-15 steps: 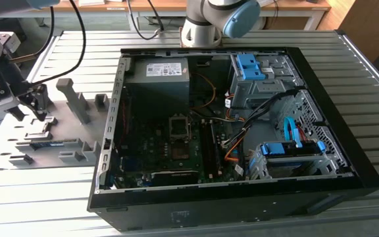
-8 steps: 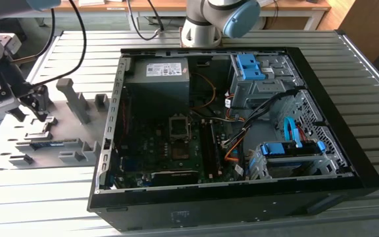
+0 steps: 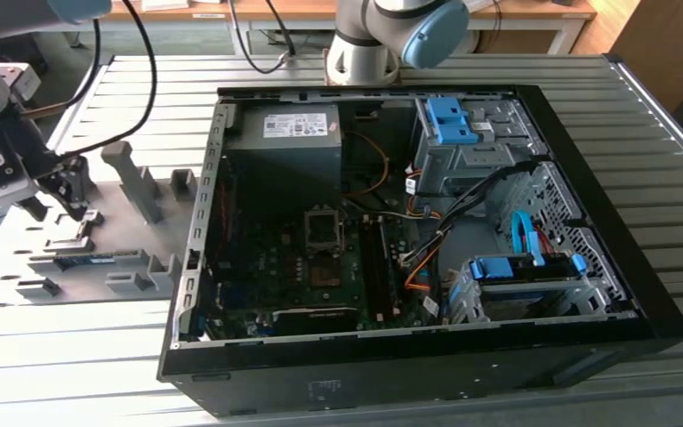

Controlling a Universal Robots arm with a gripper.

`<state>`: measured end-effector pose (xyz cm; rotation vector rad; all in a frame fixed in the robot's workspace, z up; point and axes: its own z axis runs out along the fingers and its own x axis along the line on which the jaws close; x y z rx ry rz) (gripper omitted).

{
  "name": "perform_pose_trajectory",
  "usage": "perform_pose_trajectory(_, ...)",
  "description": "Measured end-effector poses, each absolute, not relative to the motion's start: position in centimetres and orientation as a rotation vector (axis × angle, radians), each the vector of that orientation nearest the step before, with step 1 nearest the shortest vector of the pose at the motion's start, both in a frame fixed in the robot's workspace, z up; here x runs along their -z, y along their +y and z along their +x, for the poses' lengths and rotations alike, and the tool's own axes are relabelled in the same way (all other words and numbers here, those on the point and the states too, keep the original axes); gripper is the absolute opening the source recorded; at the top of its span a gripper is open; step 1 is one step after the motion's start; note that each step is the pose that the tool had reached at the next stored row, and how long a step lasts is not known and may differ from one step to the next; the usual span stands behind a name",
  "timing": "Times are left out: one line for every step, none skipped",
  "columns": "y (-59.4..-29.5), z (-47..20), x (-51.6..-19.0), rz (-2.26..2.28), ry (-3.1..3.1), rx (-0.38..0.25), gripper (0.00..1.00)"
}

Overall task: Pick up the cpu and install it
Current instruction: 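Pick up the cpu and move it towards the insertion slot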

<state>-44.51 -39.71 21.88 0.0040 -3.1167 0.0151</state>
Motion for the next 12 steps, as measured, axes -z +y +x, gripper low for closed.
perform_pose_trajectory(-39.71, -44.51, -21.85, 0.004, -3.117, -0.015, 0.53)
perform_pose_trajectory(-39.71, -44.51, -21.81, 0.004, -3.117, -0.015, 0.53)
perform_pose_trajectory(-39.71, -44.51, -21.76, 0.004, -3.117, -0.015, 0.53)
perform_pose_trajectory(-39.71, -44.51, -21.71, 0.004, -3.117, -0.015, 0.53)
perform_pose_trajectory(-39.71, -44.51, -21.68, 0.004, -3.117, -0.015, 0.53)
perform_pose_trajectory(-39.71, -44.51, -21.64, 0.004, -3.117, -0.015, 0.53)
perform_pose_trajectory(-39.71, -44.51, -21.60, 0.004, -3.117, -0.015, 0.53)
perform_pose_trajectory(-39.71, -44.51, -21.56, 0.004, -3.117, -0.015, 0.53)
perform_pose_trajectory(-39.71, -44.51, -21.52, 0.004, -3.117, -0.015, 0.53)
perform_pose_trajectory(-39.71, -44.52, -21.48, 0.004, -3.117, -0.015, 0.53)
perform_pose_trajectory(-39.71, -44.53, -21.44, 0.004, -3.117, -0.015, 0.53)
perform_pose_trajectory(-39.71, -44.53, -21.40, 0.004, -3.117, -0.015, 0.53)
